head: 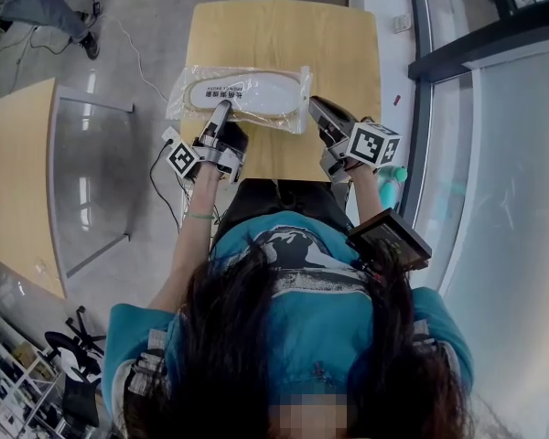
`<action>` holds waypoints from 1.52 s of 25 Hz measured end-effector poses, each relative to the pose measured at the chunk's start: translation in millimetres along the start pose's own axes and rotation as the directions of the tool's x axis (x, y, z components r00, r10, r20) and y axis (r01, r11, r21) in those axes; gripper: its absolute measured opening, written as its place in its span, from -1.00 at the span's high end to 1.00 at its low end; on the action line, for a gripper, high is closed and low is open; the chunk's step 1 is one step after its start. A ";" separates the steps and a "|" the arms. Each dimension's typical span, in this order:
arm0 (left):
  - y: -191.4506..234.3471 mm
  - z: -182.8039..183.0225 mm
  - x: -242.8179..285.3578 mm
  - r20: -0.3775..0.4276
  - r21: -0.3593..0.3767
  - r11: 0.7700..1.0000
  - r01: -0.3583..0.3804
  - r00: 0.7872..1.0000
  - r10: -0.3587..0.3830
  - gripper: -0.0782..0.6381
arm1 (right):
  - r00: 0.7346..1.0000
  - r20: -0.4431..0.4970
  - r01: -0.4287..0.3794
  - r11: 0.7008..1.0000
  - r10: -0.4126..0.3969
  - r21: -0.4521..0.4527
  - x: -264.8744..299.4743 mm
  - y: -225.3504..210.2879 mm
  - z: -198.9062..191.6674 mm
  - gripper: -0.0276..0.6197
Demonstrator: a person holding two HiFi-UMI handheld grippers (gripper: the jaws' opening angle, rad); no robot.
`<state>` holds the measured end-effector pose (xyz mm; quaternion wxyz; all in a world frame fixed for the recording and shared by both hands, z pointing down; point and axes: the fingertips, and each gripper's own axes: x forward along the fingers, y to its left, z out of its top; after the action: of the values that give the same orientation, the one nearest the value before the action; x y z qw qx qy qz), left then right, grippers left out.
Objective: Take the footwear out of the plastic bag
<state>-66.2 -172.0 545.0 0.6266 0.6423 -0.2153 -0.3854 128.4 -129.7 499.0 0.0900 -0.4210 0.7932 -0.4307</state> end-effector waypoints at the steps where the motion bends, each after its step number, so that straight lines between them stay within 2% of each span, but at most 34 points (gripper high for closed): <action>1: 0.2 -0.1 -0.1 0.002 0.000 1.000 0.000 1.000 0.000 0.53 | 1.000 -0.002 -0.019 1.000 0.019 0.012 0.9 1.8 -0.2 0.75; 6: -0.3 5.9 0.5 0.024 -0.016 1.000 0.017 1.000 -0.016 0.54 | 0.991 -0.018 -0.131 0.986 0.134 0.102 3.8 12.1 1.2 0.74; 10: 5.4 7.8 3.4 0.019 -0.023 1.000 0.004 1.000 -0.003 0.54 | 0.980 -0.061 -0.183 0.977 0.190 0.112 6.9 20.4 0.8 0.74; 12: 6.4 7.9 3.9 0.027 -0.039 0.999 0.010 1.000 -0.009 0.54 | 0.977 -0.071 -0.191 0.976 0.199 0.103 9.3 21.6 0.0 0.74; 16: 0.6 9.2 7.8 0.044 -0.084 0.994 0.070 0.997 -0.066 0.55 | 0.981 -0.089 -0.163 0.979 0.174 0.119 13.7 8.8 -3.4 0.74; 18: -3.1 9.7 8.4 0.035 -0.095 0.991 0.090 0.996 -0.087 0.55 | 0.974 -0.079 -0.202 0.969 0.214 0.144 14.8 12.3 -1.8 0.69; 21: -9.4 9.3 9.9 0.019 -0.099 0.989 0.111 0.994 -0.110 0.56 | 0.959 -0.079 -0.250 0.945 0.271 0.210 18.0 17.5 -5.4 0.47; 24: -12.2 8.3 10.5 0.021 -0.113 0.985 0.130 0.991 -0.129 0.56 | 0.946 -0.065 -0.295 0.924 0.319 0.245 19.4 26.5 -2.2 0.46; 26: -15.8 6.9 10.6 0.025 -0.150 0.975 0.164 0.986 -0.162 0.56 | 0.943 -0.071 -0.299 0.922 0.325 0.245 22.3 28.8 -1.9 0.42; 29: -26.2 4.5 11.2 0.038 -0.216 0.947 0.235 0.972 -0.233 0.56 | 0.938 -0.110 -0.294 0.922 0.329 0.252 26.0 27.1 -9.9 0.31; 32: -28.5 -0.2 15.4 0.021 -0.221 0.949 0.223 0.974 -0.224 0.57 | 0.917 -0.056 -0.359 0.876 0.396 0.321 25.7 36.4 -7.5 0.32; 33: -28.3 -0.7 16.5 0.015 -0.218 0.952 0.215 0.976 -0.217 0.57 | 0.913 -0.042 -0.371 0.870 0.405 0.325 26.6 38.9 -6.2 0.32; 36: -26.0 -3.1 19.3 -0.002 -0.216 0.958 0.190 0.981 -0.195 0.58 | 0.919 -0.036 -0.362 0.874 0.394 0.326 29.8 37.1 -4.0 0.33; 38: -24.5 -5.8 20.7 -0.002 -0.226 0.956 0.185 0.982 -0.190 0.57 | 0.920 -0.031 -0.358 0.869 0.391 0.340 30.3 36.2 -0.9 0.44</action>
<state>-54.2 -181.1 516.0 0.6582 0.5894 -0.1010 -0.4573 87.5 -141.8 478.8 0.2013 -0.2163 0.7803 -0.5512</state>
